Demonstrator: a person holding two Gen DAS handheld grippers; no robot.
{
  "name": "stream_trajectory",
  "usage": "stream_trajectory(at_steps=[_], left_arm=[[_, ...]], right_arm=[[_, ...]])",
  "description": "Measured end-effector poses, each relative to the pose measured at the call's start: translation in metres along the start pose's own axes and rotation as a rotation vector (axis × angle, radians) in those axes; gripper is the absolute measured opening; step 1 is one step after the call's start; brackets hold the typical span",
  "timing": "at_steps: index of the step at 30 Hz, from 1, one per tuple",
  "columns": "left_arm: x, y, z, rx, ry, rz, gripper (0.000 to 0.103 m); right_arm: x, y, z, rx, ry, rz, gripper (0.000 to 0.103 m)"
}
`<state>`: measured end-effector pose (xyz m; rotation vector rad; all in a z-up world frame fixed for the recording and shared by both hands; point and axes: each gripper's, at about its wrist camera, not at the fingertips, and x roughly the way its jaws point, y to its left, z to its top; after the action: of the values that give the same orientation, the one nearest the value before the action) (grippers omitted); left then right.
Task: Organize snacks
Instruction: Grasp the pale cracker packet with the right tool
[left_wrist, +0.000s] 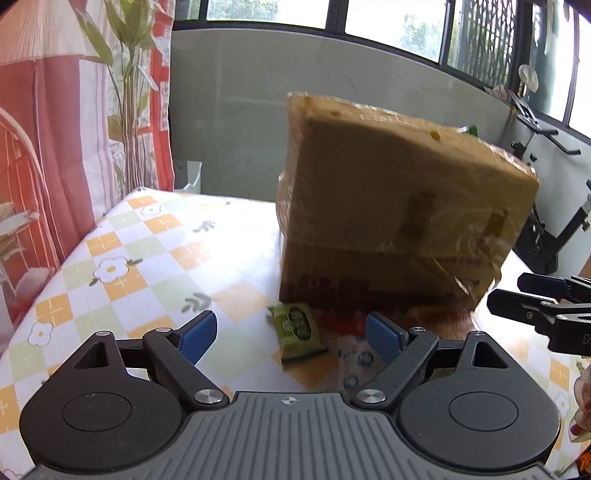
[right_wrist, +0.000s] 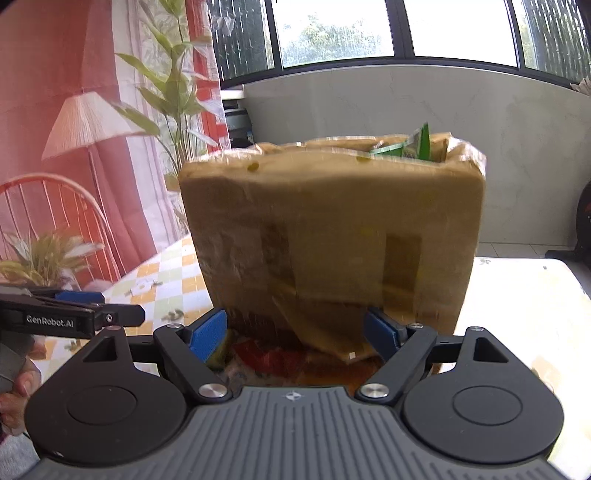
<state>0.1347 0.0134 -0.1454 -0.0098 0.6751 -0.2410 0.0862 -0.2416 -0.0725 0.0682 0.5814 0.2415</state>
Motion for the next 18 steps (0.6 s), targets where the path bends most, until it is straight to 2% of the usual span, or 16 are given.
stream_trajectory(at_steps=[5, 10, 14, 17, 18], left_arm=[[0.003, -0.001, -0.023, -0.025, 0.047, -0.025, 0.088], [0.007, -0.003, -0.039, -0.03, 0.097, -0.048, 0.086], [0.01, -0.006, -0.046, -0.031, 0.116, -0.062, 0.083], [0.011, -0.008, -0.049, -0.031, 0.128, -0.078, 0.076], [0.012, -0.008, -0.05, -0.031, 0.134, -0.082, 0.075]], right_arm=[[0.005, -0.002, -0.031, -0.007, 0.085, -0.039, 0.083], [0.009, 0.003, -0.054, -0.002, 0.16, -0.013, 0.081], [0.014, 0.014, -0.064, -0.022, 0.213, 0.029, 0.07], [0.023, 0.023, -0.071, -0.055, 0.263, 0.076, 0.068], [0.026, 0.024, -0.073, -0.058, 0.281, 0.082, 0.063]])
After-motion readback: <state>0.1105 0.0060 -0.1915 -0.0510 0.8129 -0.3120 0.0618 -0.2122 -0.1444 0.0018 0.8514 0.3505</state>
